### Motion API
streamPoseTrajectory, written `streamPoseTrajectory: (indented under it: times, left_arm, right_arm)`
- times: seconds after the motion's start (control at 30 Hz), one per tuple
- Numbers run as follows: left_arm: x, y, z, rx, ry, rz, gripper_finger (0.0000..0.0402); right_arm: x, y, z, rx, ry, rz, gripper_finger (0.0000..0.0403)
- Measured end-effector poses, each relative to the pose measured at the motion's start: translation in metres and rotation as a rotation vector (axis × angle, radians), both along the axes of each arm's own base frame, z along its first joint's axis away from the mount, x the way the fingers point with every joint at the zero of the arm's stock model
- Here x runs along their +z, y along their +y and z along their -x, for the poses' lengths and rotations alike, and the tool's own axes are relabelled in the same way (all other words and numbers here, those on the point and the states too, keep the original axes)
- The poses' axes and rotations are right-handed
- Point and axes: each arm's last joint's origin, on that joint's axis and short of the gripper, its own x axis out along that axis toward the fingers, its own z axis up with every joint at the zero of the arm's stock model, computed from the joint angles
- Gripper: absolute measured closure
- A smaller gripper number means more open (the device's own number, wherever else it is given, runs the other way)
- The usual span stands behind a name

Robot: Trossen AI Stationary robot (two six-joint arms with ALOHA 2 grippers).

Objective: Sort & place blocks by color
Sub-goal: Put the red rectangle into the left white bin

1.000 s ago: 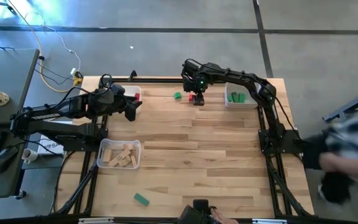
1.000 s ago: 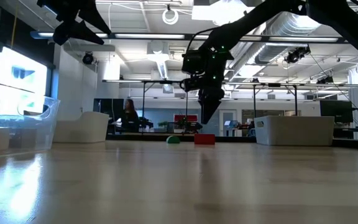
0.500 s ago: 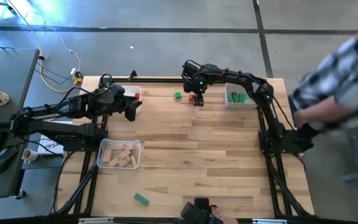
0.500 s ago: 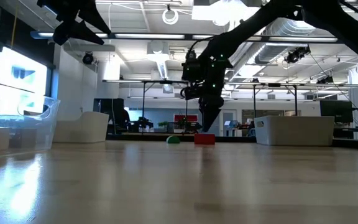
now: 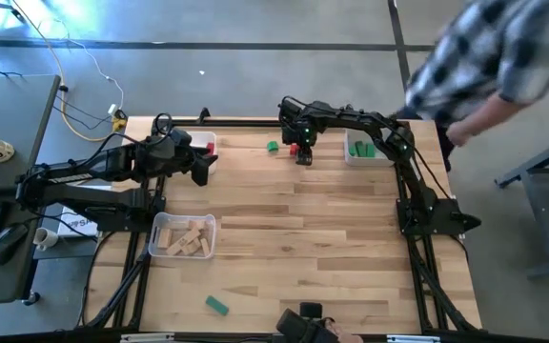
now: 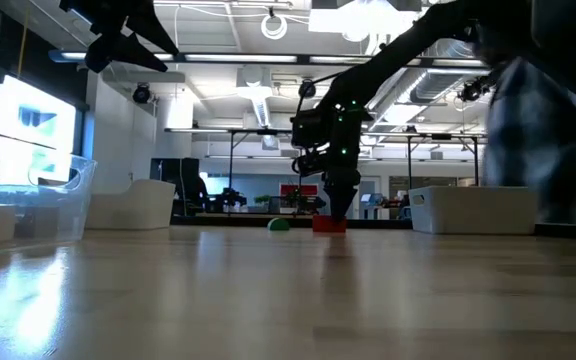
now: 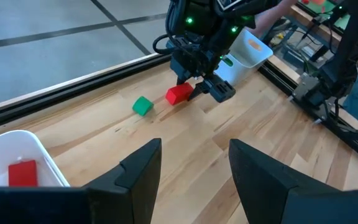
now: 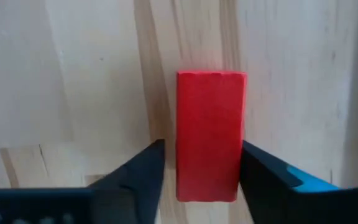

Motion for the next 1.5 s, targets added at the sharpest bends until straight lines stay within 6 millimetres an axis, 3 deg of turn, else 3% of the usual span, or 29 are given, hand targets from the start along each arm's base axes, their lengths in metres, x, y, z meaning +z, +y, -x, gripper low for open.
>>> streamPoseTrajectory:
  times: [0.2,0.57,0.83,1.0,1.2,1.5]
  left_arm:
    - [0.000,0.000,0.000,0.003,-0.002,0.002,0.0227]
    - [0.000,0.000,0.000,0.081,-0.105,0.128,0.0227]
    - [-0.001,-0.001,0.000,0.068,-0.122,0.177,0.0225]
    - [-0.001,-0.002,-0.001,0.042,-0.120,0.193,0.0201]
    - [-0.001,-0.002,-0.001,0.034,-0.118,0.192,0.0169]
    - [-0.001,-0.005,-0.002,-0.073,-0.109,0.224,0.0169]
  right_arm:
    - [0.001,0.001,0.002,-0.003,0.021,-0.010,0.0302]
    - [0.006,0.016,0.006,-0.050,0.103,-0.068,0.0302]
    - [0.029,0.042,-0.002,-0.039,0.079,-0.036,0.0302]
    - [0.041,0.059,-0.008,-0.006,0.053,-0.018,0.0302]
    - [0.048,0.078,-0.014,-0.038,0.043,-0.018,0.0302]
    - [0.049,0.118,-0.029,-0.024,0.036,-0.028,0.0302]
